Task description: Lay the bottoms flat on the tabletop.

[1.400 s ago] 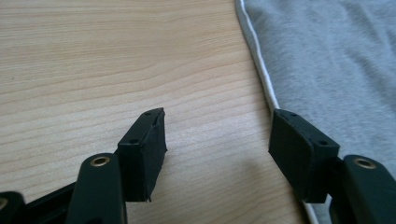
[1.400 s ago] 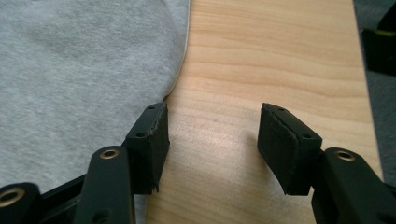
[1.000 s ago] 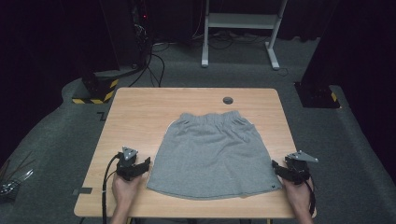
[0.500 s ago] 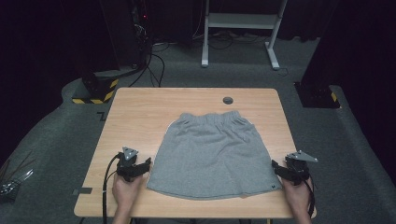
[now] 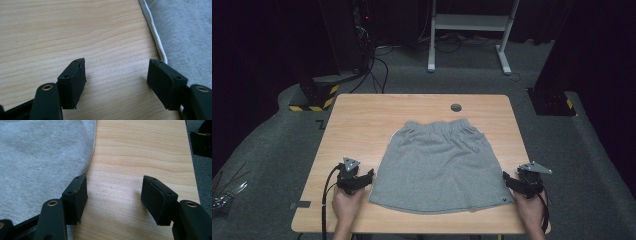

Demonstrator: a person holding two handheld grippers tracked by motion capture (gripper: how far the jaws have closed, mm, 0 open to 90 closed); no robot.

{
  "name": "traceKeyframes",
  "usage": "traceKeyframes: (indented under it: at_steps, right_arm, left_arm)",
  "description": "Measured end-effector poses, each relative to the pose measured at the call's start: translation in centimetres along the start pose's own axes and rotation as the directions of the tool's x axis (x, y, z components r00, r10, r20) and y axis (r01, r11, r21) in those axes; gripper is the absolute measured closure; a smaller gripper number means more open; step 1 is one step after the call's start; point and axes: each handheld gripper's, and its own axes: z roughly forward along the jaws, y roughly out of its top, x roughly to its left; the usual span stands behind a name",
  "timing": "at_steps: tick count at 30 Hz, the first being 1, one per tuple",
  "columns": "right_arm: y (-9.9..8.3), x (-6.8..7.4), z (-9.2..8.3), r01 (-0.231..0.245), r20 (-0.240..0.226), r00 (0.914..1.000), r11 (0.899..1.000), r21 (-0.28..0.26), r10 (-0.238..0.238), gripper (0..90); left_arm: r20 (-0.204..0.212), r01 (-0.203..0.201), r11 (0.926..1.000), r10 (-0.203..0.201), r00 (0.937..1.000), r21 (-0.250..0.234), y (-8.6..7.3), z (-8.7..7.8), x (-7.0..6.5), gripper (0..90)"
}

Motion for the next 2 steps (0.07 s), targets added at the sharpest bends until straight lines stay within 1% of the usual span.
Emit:
traceKeyframes:
  at_steps: [2]
  right_arm:
    - [0.0, 0.0, 0.0, 0.0, 0.0, 1.0, 1.0, 0.0, 0.0, 37.8]
  left_arm:
    - [0.0, 0.0, 1.0, 0.0, 1.0, 0.0, 0.0, 0.0, 0.0, 31.4]
